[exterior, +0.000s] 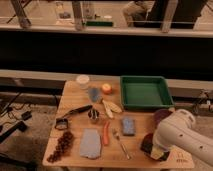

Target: Wipe red bowl with eraser

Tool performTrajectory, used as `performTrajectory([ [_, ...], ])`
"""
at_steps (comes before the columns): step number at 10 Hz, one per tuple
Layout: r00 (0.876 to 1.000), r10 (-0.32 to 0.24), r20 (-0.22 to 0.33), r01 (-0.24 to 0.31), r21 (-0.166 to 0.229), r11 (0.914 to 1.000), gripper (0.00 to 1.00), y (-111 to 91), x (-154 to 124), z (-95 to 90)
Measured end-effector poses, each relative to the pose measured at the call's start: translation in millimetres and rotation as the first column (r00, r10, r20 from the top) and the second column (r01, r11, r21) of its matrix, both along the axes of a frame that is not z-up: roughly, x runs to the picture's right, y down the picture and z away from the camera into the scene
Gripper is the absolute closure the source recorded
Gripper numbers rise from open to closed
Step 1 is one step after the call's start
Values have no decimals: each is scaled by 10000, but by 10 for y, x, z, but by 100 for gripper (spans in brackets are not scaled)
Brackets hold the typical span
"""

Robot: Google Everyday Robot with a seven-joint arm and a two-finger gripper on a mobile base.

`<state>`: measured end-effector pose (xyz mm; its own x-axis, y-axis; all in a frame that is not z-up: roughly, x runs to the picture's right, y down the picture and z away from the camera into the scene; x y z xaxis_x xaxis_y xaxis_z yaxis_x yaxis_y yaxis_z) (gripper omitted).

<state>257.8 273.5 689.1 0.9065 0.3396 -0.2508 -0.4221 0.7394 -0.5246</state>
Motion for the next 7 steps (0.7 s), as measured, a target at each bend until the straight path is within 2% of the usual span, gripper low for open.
performTrajectory([
  [4,9989,336,-312,-332,139,9994,90,-74,186,-45],
  [7,9993,287,-253,-283,166,9995,90,-136,61,44],
])
